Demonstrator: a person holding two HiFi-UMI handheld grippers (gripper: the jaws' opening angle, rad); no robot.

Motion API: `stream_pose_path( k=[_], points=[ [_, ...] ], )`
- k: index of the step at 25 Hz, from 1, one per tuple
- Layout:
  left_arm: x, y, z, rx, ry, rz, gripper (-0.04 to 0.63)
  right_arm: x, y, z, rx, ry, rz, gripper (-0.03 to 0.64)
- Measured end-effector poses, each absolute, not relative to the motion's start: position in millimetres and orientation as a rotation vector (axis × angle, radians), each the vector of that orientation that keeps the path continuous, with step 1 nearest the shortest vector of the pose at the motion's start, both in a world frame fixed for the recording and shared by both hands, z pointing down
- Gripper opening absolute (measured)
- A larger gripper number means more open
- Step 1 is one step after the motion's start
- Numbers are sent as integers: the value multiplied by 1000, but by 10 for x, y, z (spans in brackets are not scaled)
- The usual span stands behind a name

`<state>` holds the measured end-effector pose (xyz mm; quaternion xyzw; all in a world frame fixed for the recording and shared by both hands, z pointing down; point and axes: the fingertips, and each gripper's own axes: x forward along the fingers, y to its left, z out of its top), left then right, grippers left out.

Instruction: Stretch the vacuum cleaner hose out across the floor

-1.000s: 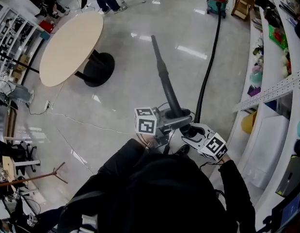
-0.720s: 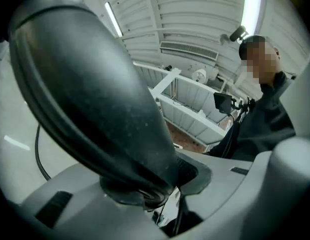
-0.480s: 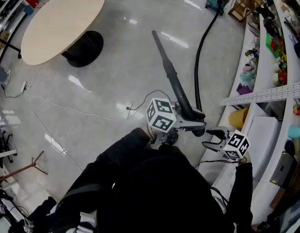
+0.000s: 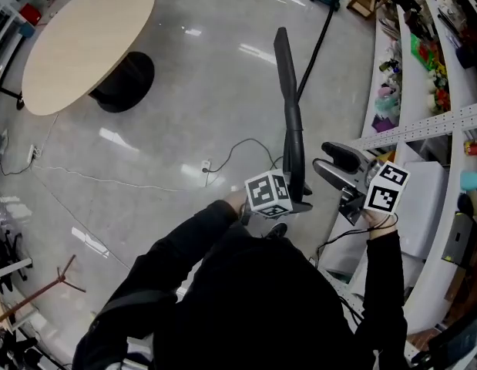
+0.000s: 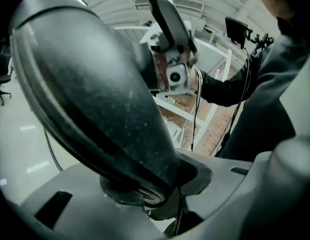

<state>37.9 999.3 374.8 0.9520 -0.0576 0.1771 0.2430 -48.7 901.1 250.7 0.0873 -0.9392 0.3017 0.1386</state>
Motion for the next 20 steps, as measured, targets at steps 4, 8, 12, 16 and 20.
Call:
stream_pose_path(
  k=[4,8,12,16,20],
  points=[
    [631,10382,3926,2653,-80,682,153,-585,9190,2802,254,-2588,1061,255],
    [883,10726,4167,2682,-40,894,153,-226,9556,2986,224,-2541,1180,201],
    [1153,11068,4437,2703,-60,1130,155,288,10054,2965,218,-2682,1148,181],
    [1391,11134,4522,2626,-330,1126,235,878,10529,3037,289,-2786,961,160],
    [1283,11120,4366,2428,-671,818,268,1507,10832,3375,380,-2804,820,160]
  ],
)
